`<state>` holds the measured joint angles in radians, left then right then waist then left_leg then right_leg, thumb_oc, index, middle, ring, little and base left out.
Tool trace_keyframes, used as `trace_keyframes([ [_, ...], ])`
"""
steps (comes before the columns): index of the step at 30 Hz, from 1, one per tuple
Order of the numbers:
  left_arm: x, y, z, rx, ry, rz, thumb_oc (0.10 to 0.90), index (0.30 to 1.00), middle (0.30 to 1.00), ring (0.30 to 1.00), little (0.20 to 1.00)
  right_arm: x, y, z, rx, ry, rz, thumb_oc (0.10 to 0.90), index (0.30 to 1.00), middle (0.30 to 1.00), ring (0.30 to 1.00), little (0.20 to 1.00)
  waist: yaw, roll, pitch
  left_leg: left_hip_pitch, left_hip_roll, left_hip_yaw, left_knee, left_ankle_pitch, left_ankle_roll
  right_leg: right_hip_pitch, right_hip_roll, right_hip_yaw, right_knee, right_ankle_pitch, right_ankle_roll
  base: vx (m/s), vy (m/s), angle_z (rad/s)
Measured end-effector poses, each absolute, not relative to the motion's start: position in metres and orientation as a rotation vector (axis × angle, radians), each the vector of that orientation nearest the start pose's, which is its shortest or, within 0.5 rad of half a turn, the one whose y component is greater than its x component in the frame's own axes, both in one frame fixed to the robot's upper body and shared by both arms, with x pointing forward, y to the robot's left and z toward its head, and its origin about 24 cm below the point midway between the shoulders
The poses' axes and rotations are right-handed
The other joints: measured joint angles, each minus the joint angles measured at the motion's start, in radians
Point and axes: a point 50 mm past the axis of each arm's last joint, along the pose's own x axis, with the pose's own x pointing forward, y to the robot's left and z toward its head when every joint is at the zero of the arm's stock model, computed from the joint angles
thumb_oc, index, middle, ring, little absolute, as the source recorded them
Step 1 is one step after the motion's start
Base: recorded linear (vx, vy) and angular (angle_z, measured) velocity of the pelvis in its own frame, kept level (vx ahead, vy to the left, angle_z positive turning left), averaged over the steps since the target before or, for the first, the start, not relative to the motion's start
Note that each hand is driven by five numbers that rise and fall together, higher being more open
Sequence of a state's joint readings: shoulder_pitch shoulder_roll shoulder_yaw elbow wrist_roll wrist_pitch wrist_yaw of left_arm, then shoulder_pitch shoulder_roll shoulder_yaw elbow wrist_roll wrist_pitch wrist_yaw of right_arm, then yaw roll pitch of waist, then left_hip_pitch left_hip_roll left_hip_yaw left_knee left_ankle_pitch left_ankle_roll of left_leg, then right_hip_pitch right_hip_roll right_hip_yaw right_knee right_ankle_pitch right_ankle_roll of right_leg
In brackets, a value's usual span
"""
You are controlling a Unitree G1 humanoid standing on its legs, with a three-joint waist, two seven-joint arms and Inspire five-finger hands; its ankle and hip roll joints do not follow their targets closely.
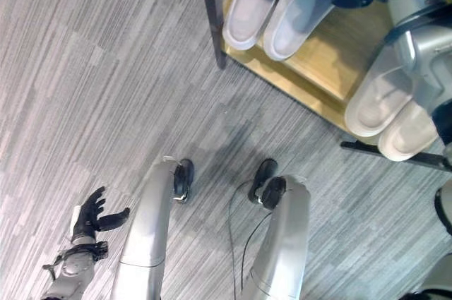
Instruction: Arrange the slippers neatly on the shoe rack.
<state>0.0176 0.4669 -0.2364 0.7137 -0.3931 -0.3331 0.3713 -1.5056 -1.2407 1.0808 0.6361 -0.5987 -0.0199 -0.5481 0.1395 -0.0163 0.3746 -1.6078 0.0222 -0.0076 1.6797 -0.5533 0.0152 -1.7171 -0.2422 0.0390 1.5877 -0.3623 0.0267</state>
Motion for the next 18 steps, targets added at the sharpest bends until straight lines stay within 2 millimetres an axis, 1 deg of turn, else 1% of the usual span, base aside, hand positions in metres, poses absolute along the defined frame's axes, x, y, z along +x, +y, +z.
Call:
trace_keyframes([
  [1,0.194,0.281,-0.059,0.24,0.382,0.444,0.8,0.9,0.9,0.9,0.9,0.335,-0.267,0.386,-2.044,-0.819,-0.648,0.4,0.3,0.3,0.3,0.3,-0.002,-0.006,0.015,0.0,0.002,-0.001,0.016,-0.009,0.007,-0.002,0.006,0.002,0.015,-0.004,-0.001,0.06,-0.001,-0.08],
  [2,0.195,0.284,-0.057,0.239,0.372,0.46,0.8,0.9,0.9,0.9,0.9,0.334,-0.265,0.388,-2.03,-0.833,-0.644,0.4,0.3,0.3,0.3,0.3,-0.003,-0.011,0.037,0.0,0.007,-0.004,0.04,-0.012,-0.006,-0.005,0.015,0.007,0.04,-0.008,0.0,0.05,0.0,-0.06],
  [3,0.194,0.285,-0.056,0.24,0.372,0.465,0.8,0.9,0.9,0.9,0.9,0.334,-0.263,0.39,-2.009,-0.842,-0.633,0.4,0.3,0.3,0.3,0.3,-0.003,-0.012,0.071,0.011,0.015,-0.003,0.084,-0.027,-0.005,-0.002,0.014,0.013,0.086,-0.021,-0.011,0.05,0.008,-0.04],
  [4,0.194,0.286,-0.056,0.232,0.373,0.471,0.8,0.9,0.9,0.9,0.9,0.333,-0.262,0.391,-1.992,-0.839,-0.624,0.4,0.3,0.3,0.3,0.3,-0.001,-0.013,0.096,0.018,0.016,-0.003,0.123,-0.046,-0.008,-0.003,0.015,0.022,0.126,-0.034,-0.012,0.06,0.018,-0.07],
  [5,0.194,0.287,-0.056,0.215,0.373,0.486,0.8,0.9,0.9,0.9,0.9,0.333,-0.26,0.392,-1.955,-0.847,-0.615,0.4,0.3,0.3,0.3,0.3,0.004,-0.008,0.133,0.016,0.022,-0.015,0.179,-0.071,-0.001,-0.008,0.025,0.025,0.177,-0.048,-0.018,0.07,0.026,-0.12],
  [6,0.198,0.289,-0.056,0.212,0.375,0.503,0.8,0.9,0.9,0.9,0.9,0.334,-0.256,0.39,-1.938,-0.853,-0.599,0.4,0.3,0.3,0.3,0.3,-0.005,-0.011,0.15,0.015,0.025,-0.022,0.209,-0.084,-0.011,-0.014,0.03,0.027,0.203,-0.055,-0.022,0.08,0.033,-0.18],
  [7,0.201,0.293,-0.06,0.22,0.412,0.53,0.8,0.9,0.9,0.9,0.9,0.34,-0.25,0.384,-1.928,-0.846,-0.557,0.4,0.3,0.3,0.3,0.3,-0.001,-0.007,0.16,0.007,0.03,-0.034,0.244,-0.096,-0.012,-0.021,0.034,0.023,0.228,-0.061,-0.031,0.07,0.044,-0.21],
  [8,0.201,0.295,-0.062,0.224,0.428,0.543,0.8,0.9,0.9,0.9,0.9,0.346,-0.247,0.378,-1.93,-0.832,-0.53,0.4,0.3,0.3,0.3,0.3,-0.001,-0.006,0.162,0.006,0.034,-0.045,0.268,-0.105,-0.016,-0.022,0.044,0.02,0.246,-0.061,-0.031,0.06,0.025,-0.19],
  [9,0.201,0.296,-0.062,0.22,0.425,0.546,0.8,0.9,0.9,0.9,0.9,0.348,-0.245,0.376,-1.927,-0.831,-0.516,0.4,0.3,0.3,0.3,0.3,-0.001,-0.006,0.162,0.006,0.037,-0.048,0.275,-0.112,-0.015,-0.023,0.047,0.021,0.252,-0.062,-0.031,0.06,0.033,-0.1],
  [10,0.202,0.294,-0.058,0.193,0.396,0.555,0.8,0.9,0.9,0.9,0.9,0.349,-0.248,0.371,-1.922,-0.806,-0.511,0.4,0.3,0.3,0.3,0.3,-0.002,-0.006,0.162,0.01,0.045,-0.048,0.307,-0.122,-0.011,-0.026,0.057,0.029,0.287,-0.073,-0.03,0.05,0.034,0.0],
  [11,0.203,0.293,-0.056,0.175,0.377,0.572,0.8,0.9,0.9,0.9,0.9,0.35,-0.249,0.369,-1.919,-0.795,-0.512,0.4,0.3,0.3,0.3,0.3,0.0,-0.006,0.162,0.016,0.044,-0.048,0.325,-0.13,-0.018,-0.025,0.058,0.034,0.307,-0.081,-0.03,0.05,0.036,-0.05],
  [13,0.206,0.294,-0.05,0.168,0.332,0.607,0.8,0.9,0.9,0.9,0.9,0.355,-0.261,0.356,-1.895,-0.735,-0.536,0.4,0.3,0.3,0.3,0.3,0.013,-0.003,0.163,0.039,0.044,-0.053,0.399,-0.165,-0.02,-0.021,0.061,0.052,0.39,-0.107,-0.032,0.05,0.031,0.05],
  [14,0.206,0.296,-0.049,0.167,0.322,0.618,0.8,0.9,0.9,0.9,0.9,0.357,-0.266,0.353,-1.902,-0.701,-0.549,0.4,0.3,0.3,0.3,0.3,0.013,0.001,0.163,0.042,0.035,-0.059,0.434,-0.181,-0.026,-0.021,0.062,0.056,0.425,-0.122,-0.032,0.05,0.066,0.11],
  [15,0.204,0.299,-0.049,0.174,0.326,0.631,0.8,0.9,0.9,0.9,0.9,0.36,-0.266,0.351,-1.899,-0.684,-0.559,0.4,0.3,0.3,0.3,0.3,0.011,0.003,0.163,0.042,0.034,-0.066,0.464,-0.189,-0.029,-0.025,0.063,0.057,0.45,-0.127,-0.037,0.05,0.069,0.01],
  [16,0.201,0.302,-0.05,0.189,0.341,0.648,0.8,0.9,0.9,0.9,0.9,0.365,-0.264,0.348,-1.889,-0.665,-0.575,0.4,0.3,0.3,0.3,0.3,0.004,0.008,0.162,0.046,0.031,-0.076,0.5,-0.203,-0.043,-0.026,0.063,0.061,0.486,-0.137,-0.035,0.03,0.043,-0.06],
  [17,0.198,0.305,-0.053,0.199,0.356,0.664,0.8,0.9,0.9,0.9,0.9,0.367,-0.264,0.348,-1.879,-0.661,-0.596,0.4,0.3,0.3,0.3,0.3,0.004,0.018,0.165,0.049,0.033,-0.086,0.535,-0.228,-0.044,-0.028,0.065,0.063,0.517,-0.149,-0.031,0.03,0.038,-0.13],
  [18,0.196,0.306,-0.054,0.202,0.363,0.672,0.8,0.9,0.9,0.9,0.9,0.368,-0.262,0.351,-1.867,-0.674,-0.616,0.4,0.3,0.3,0.3,0.3,0.005,0.025,0.163,0.038,0.034,-0.099,0.559,-0.238,-0.061,-0.045,0.071,0.063,0.53,-0.151,-0.024,0.03,0.019,-0.19],
])
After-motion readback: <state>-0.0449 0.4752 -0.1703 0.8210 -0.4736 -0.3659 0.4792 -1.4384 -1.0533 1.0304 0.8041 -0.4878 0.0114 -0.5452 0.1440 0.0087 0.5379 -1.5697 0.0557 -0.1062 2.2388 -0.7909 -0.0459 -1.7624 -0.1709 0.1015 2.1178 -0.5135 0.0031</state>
